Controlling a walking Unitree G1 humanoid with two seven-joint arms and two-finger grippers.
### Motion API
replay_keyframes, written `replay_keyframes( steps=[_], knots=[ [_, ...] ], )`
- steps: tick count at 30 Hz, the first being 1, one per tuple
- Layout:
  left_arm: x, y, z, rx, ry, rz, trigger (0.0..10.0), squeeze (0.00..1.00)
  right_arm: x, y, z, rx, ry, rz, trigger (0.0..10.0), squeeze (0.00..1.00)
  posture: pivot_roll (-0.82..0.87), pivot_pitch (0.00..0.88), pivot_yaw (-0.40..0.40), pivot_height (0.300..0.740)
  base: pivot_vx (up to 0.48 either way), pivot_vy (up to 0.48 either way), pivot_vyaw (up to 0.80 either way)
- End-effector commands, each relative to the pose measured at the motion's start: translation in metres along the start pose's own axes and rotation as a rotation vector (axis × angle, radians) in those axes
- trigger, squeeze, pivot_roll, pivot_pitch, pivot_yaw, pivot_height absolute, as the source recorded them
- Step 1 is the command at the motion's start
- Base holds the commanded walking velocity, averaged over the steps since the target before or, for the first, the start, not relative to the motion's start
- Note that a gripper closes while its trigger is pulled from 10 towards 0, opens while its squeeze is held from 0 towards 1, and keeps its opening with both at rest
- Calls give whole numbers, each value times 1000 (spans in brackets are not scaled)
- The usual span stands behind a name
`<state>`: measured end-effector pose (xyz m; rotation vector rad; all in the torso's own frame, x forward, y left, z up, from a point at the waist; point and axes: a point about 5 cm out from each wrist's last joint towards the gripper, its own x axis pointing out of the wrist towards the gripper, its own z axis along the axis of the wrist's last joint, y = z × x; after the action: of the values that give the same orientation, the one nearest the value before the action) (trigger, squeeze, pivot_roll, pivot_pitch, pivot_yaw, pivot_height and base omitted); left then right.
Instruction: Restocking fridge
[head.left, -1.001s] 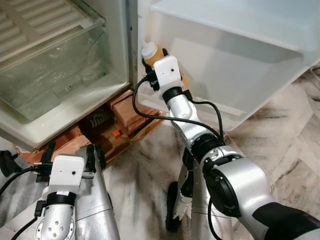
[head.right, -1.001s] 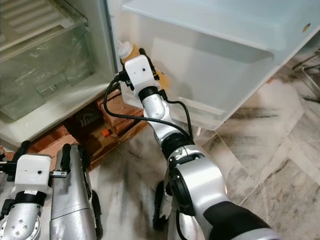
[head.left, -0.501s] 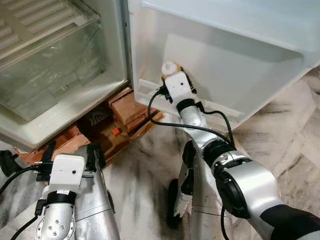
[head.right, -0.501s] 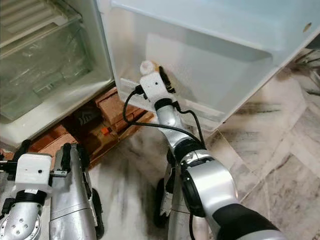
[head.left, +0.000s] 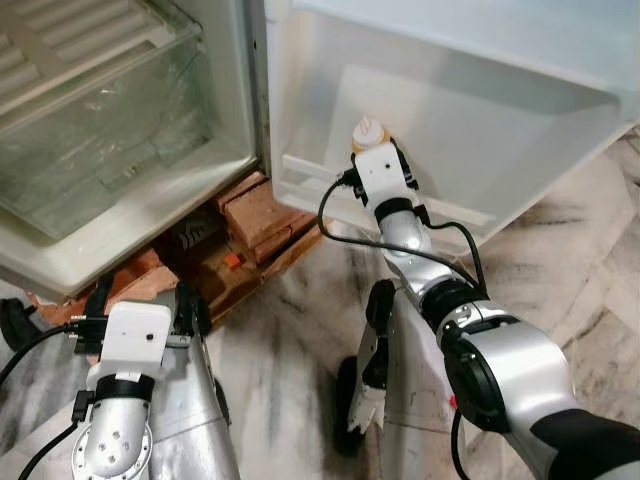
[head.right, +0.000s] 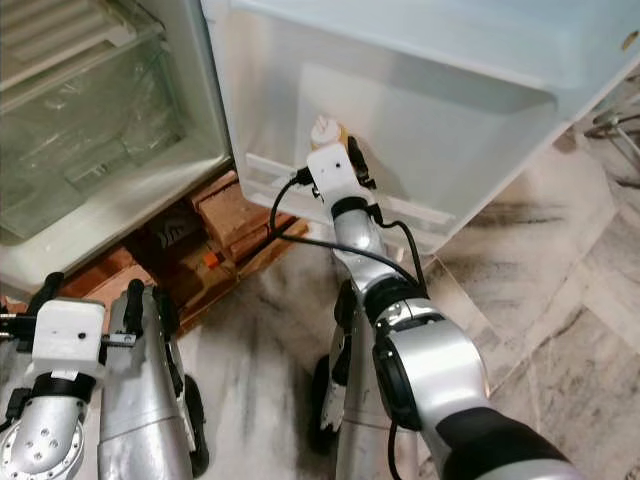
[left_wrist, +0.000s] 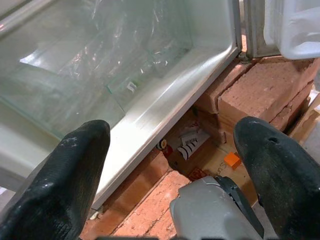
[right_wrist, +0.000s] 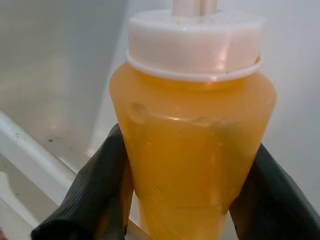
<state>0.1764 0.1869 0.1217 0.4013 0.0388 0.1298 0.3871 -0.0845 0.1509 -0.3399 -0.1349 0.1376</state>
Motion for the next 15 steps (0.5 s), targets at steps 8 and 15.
replay_keyframes(
  steps=[8, 15],
  knots=[
    [2, -2, -10, 12, 41, -16, 10000, 0, 1, 2, 3, 104, -3, 36, 10000, 1000, 409, 255, -95, 421, 0, 0, 0],
    [10, -2, -10, 12, 31, -8, 10000, 0, 3, -5, 14, 123, -98, 95, 10000, 1000, 382, 228, -97, 421, 0, 0, 0]
  ],
)
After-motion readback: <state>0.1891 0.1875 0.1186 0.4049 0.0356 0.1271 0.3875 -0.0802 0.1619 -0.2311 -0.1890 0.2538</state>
